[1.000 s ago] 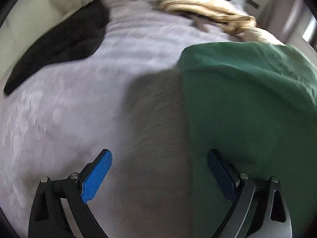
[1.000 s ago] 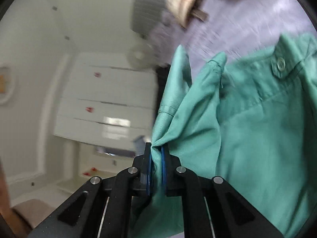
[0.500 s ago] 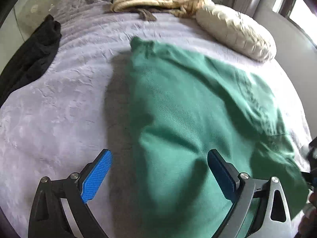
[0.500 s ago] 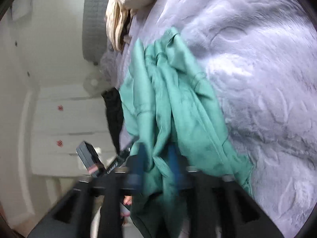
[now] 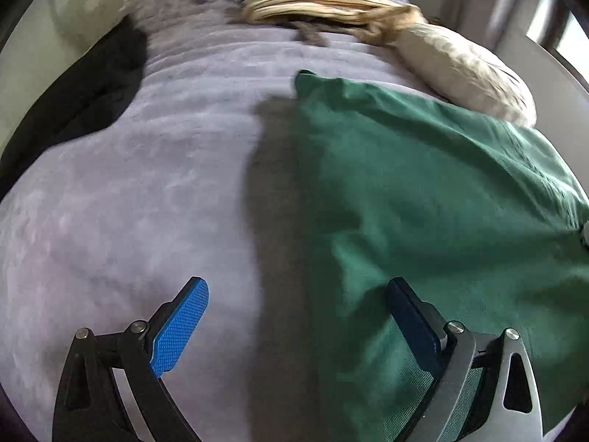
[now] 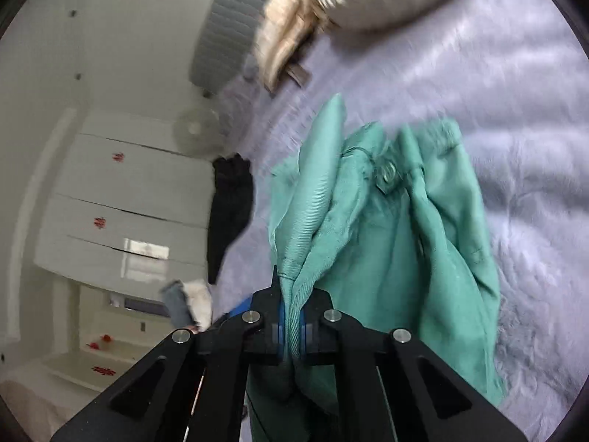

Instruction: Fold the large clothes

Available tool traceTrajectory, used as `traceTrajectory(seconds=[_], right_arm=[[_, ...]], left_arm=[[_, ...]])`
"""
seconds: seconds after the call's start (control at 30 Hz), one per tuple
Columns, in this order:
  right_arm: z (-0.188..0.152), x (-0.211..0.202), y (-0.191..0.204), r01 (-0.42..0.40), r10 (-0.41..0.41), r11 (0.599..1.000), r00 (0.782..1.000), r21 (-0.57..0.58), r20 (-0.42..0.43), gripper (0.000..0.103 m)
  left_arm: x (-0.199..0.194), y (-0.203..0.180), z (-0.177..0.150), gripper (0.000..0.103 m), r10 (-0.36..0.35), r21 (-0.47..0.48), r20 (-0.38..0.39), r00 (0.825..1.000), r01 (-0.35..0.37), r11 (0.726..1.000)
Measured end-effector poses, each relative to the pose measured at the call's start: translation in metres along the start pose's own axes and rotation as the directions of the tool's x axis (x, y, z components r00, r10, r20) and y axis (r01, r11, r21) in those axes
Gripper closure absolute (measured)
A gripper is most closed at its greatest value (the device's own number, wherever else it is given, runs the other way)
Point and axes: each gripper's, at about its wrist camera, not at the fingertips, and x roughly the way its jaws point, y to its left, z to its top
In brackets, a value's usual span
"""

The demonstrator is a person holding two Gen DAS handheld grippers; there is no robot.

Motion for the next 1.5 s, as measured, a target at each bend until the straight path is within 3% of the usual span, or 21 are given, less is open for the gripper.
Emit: traceTrajectory(seconds=[0.1,0.2,0.33,0.43,0.57,0.7,0.8,0.87,0.93,1.03,1.07,1.17,1.2,1.37,1.5], right_arm=[[-0.008,-0.017,-0.02,0.086,-0.086,0.996,0.996,0.025,0.008,0.097],[-0.02,-0.021,-0.073,0.184,-0.183,0.972,0.983,0.145,-0.015,0.097],[-0.024,-0.013,-0.096,0.182,-0.187,0.954,0.982,0.239,0.0,0.096],[-0.024,-0.021,-0.085,0.232,-0.237,0.947,0.971,0.221,-0.004,0.088],[-0.04,-0.045,-0.039,0.314,-0.316,0.943,0.949,0.108,0.006,0.087],[-0.054,-0.065,-0.006,0.315,-0.316,0.949,0.949,0.036,0.026,0.086],[-0.069,-0.067,0.019,0.33,-0.328,0.943,0.944,-0.048,0.039,0.086],[-0.076,-0.056,0.027,0.382,-0.381,0.92,0.924,-0.093,0.029,0.086],[-0.088,-0.046,0.016,0.46,-0.463,0.882,0.887,-0.104,-0.004,0.087],[-0.108,-0.028,-0.03,0.568,-0.576,0.817,0.812,-0.097,-0.094,0.103],[-0.113,-0.025,-0.041,0.579,-0.586,0.81,0.802,-0.094,-0.113,0.103],[-0.122,-0.033,-0.063,0.528,-0.525,0.849,0.845,0.002,-0.104,0.103],[-0.122,-0.036,-0.063,0.523,-0.518,0.852,0.85,0.024,-0.098,0.103],[-0.126,-0.055,-0.043,0.559,-0.558,0.829,0.826,-0.006,-0.08,0.103],[-0.116,-0.069,-0.016,0.539,-0.539,0.842,0.842,-0.024,0.022,0.1]], left_arm=[[0.01,-0.02,0.002,0.0,-0.008,0.05,-0.007,1.0,0.009,0.999],[0.015,-0.025,0.001,0.0,-0.061,0.034,-0.04,0.997,0.062,0.997],[-0.001,-0.022,0.0,0.0,-0.046,0.063,-0.056,0.997,0.049,0.997],[-0.02,-0.014,-0.006,0.0,-0.043,0.079,-0.054,0.998,0.047,0.996],[-0.042,-0.007,-0.012,0.0,-0.096,0.082,-0.066,0.993,0.101,0.991],[-0.054,-0.021,-0.029,0.0,-0.162,0.114,-0.095,0.982,0.172,0.979],[-0.052,-0.034,-0.056,0.0,-0.151,0.165,-0.13,0.98,0.172,0.971],[-0.043,-0.037,-0.081,0.0,-0.121,0.201,-0.166,0.979,0.154,0.967],[-0.038,-0.032,-0.1,0.0,-0.132,0.198,-0.161,0.978,0.163,0.967],[-0.038,-0.026,-0.108,0.0,-0.158,0.185,-0.15,0.976,0.185,0.965],[-0.037,-0.027,-0.108,0.0,-0.157,0.186,-0.156,0.975,0.185,0.965],[-0.043,-0.028,-0.107,0.0,-0.15,0.189,-0.163,0.975,0.18,0.965],[-0.047,-0.026,-0.106,0.0,-0.151,0.182,-0.174,0.973,0.183,0.966],[-0.065,-0.006,-0.092,0.0,-0.119,0.133,-0.163,0.979,0.142,0.981],[-0.064,0.005,-0.074,0.0,-0.09,0.099,-0.129,0.988,0.103,0.99]])
